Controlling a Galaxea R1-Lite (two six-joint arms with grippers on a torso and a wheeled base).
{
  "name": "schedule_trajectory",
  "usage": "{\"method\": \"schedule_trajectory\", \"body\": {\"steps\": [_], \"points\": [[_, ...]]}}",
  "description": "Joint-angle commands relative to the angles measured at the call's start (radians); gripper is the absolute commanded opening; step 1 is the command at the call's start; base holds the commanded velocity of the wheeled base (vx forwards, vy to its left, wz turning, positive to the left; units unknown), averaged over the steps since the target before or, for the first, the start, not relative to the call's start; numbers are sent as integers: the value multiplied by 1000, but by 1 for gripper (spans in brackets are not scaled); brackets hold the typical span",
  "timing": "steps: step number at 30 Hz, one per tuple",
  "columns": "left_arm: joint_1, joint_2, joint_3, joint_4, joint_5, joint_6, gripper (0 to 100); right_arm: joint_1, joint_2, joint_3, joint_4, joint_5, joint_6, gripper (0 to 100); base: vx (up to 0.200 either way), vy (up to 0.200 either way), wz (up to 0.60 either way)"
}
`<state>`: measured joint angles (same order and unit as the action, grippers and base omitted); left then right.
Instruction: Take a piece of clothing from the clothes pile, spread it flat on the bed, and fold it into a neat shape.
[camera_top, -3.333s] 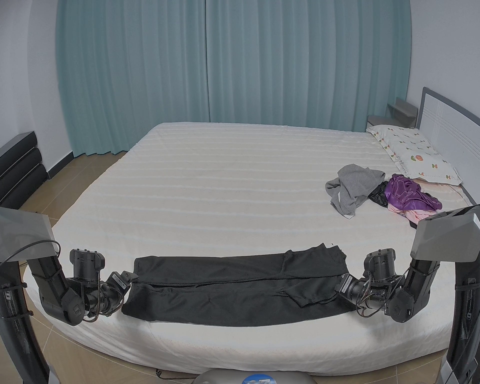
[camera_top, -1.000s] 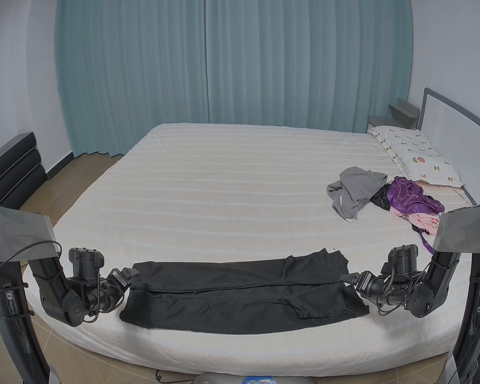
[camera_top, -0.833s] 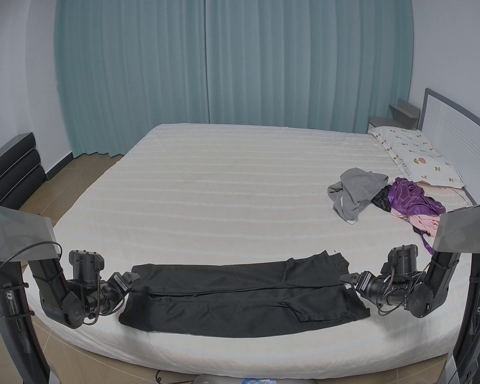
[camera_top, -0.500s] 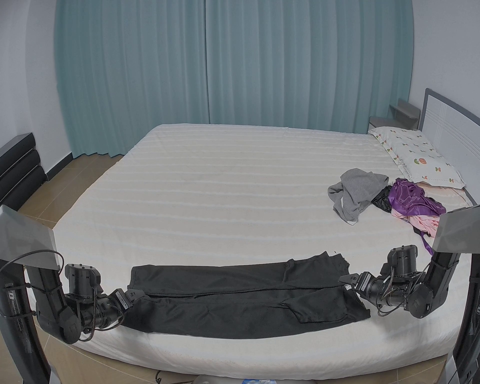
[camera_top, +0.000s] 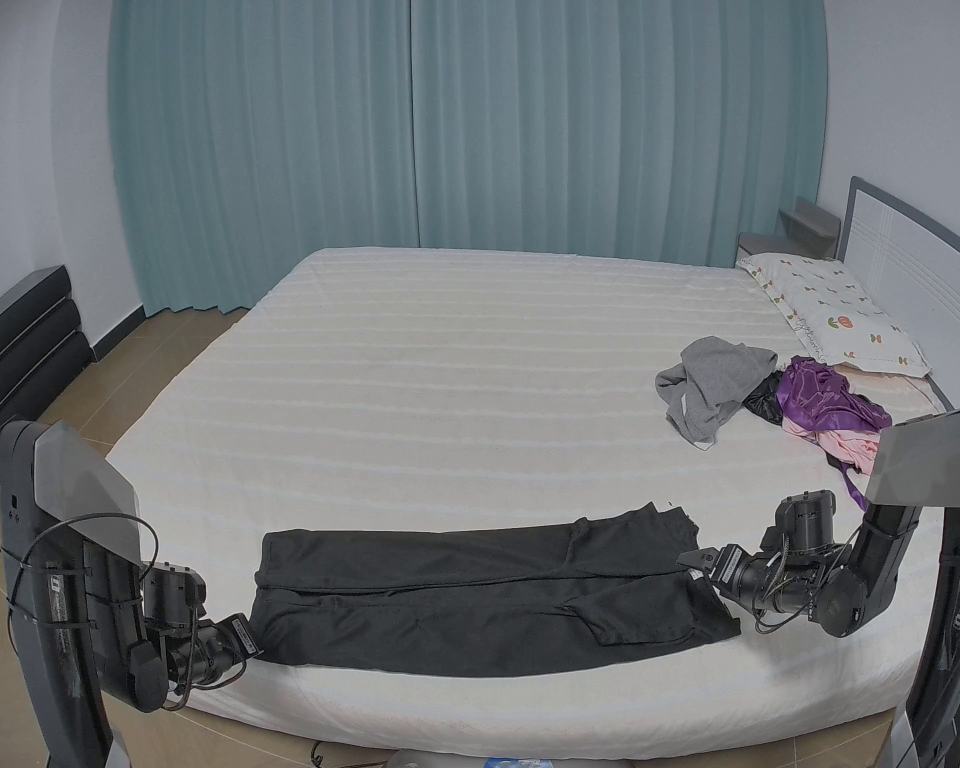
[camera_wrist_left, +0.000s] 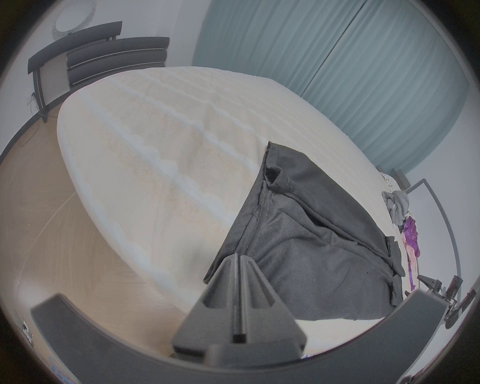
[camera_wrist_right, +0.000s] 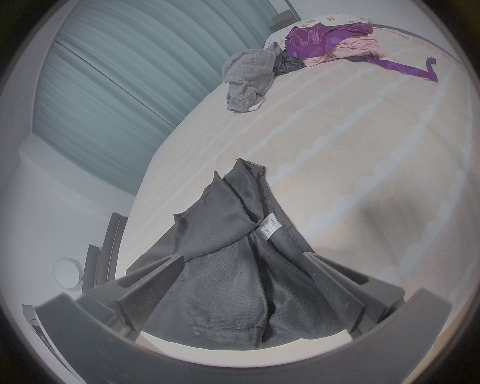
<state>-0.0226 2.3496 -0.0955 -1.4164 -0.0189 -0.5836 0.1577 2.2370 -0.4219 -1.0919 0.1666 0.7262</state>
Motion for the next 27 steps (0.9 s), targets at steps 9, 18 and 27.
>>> {"method": "schedule_trajectory", "body": {"steps": [9, 18, 27], "points": [[24, 0, 36, -42, 14, -4, 0, 2, -7, 2, 0, 1, 12, 100, 0, 0, 0], [67, -4, 17, -81, -1, -12, 100, 2, -7, 2, 0, 1, 12, 100, 0, 0, 0], [56, 10, -99, -79, -62, -13, 100, 2, -7, 2, 0, 1, 12, 100, 0, 0, 0]]}}
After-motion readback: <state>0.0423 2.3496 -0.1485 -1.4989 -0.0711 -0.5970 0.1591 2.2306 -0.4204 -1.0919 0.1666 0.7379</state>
